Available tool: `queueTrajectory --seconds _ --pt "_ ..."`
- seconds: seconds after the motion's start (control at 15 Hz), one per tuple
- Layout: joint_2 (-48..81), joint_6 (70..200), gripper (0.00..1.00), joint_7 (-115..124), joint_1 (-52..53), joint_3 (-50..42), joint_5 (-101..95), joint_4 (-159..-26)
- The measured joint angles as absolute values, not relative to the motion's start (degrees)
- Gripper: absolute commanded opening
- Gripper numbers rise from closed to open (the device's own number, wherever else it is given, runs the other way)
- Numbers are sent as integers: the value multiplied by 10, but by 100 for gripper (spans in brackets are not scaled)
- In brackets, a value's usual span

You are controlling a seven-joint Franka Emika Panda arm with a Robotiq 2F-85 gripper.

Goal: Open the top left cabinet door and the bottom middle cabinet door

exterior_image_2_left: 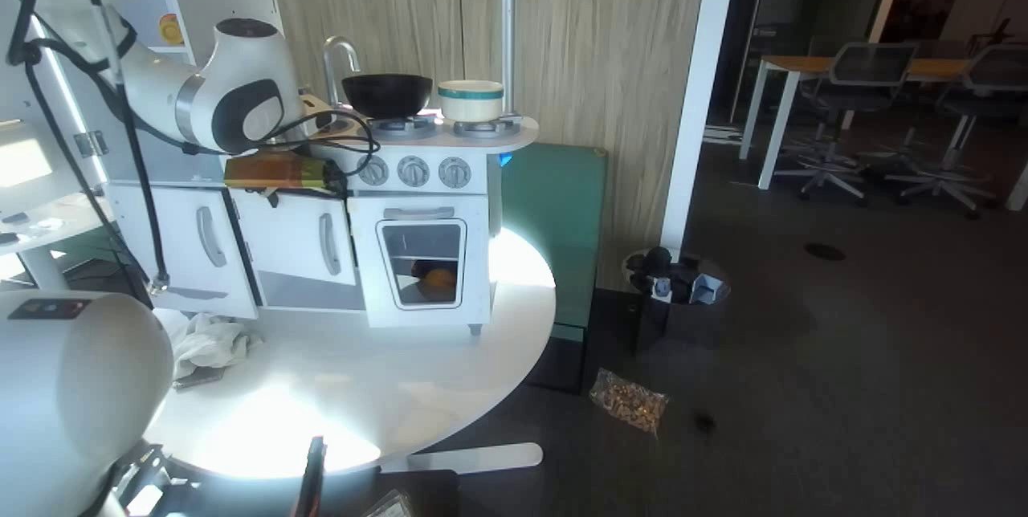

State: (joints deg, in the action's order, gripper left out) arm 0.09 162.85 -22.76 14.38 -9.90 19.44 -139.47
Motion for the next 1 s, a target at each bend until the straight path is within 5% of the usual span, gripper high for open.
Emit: queueTrajectory --seconds 0.47,1.0 --pt "-8 1664 100 -192 150 -89 158 -1413" --pt "-67 1541 100 -235 195 -15 314 -1402"
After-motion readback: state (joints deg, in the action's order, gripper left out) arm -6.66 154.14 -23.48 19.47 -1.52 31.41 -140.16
